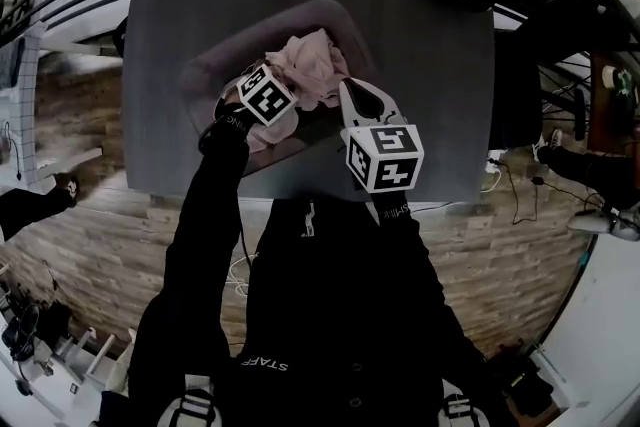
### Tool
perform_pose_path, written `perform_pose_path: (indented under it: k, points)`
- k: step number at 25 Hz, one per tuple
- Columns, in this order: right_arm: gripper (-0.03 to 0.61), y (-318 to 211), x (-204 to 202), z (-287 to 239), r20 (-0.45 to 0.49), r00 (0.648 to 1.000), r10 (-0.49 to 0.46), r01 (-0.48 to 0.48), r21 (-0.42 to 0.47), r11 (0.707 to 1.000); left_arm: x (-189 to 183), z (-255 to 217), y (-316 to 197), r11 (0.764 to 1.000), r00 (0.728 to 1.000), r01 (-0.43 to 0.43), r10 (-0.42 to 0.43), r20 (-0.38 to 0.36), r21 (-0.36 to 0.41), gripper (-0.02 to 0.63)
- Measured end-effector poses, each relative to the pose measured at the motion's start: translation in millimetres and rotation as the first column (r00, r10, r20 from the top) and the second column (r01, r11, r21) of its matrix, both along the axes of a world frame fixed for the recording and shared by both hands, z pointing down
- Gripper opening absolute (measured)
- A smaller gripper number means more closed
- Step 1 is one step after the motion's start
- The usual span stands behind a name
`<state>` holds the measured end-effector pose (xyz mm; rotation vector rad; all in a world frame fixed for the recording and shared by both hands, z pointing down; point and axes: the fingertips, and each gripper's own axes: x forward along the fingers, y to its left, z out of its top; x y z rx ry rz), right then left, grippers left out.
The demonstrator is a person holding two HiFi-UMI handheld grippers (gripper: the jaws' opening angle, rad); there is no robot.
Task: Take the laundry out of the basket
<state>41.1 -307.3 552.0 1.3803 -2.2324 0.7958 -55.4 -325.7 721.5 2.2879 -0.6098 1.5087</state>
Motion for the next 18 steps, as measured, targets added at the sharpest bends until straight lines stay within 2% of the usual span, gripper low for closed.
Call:
perform_pose_path:
  k: [5, 10, 13, 18]
  points:
    - [0.017, 9.0, 8.7, -20.4, 0.021, 0.999, 0.029, -0.029, 0.032, 0.999, -7.3, -42.7, 10.5, 0.995, 0.997, 0.068, -0.067, -0.023, 0.071, 0.19]
    - [0.017, 21.2, 15.7, -37.3, 0.038, 0.998, 0.043, -0.045, 0.063, 0.997, -11.9, -85.9, 15.4, 0.978, 0.992, 0.122, -0.118, -0.033, 0.168, 0.19]
    - [0.017, 26.5, 17.0, -46.2, 0.048, 0.998, 0.043, -0.047, 0.081, 0.996, -13.8, -119.0, 12.2, 0.96, 0.987, 0.157, -0.148, -0.056, 0.233, 0.19]
    - [0.017, 34.8, 14.3, -65.6, 0.06, 0.998, 0.026, -0.033, 0.127, 0.991, -19.4, -171.9, 13.1, 0.91, 0.966, 0.252, -0.217, -0.138, 0.331, 0.19]
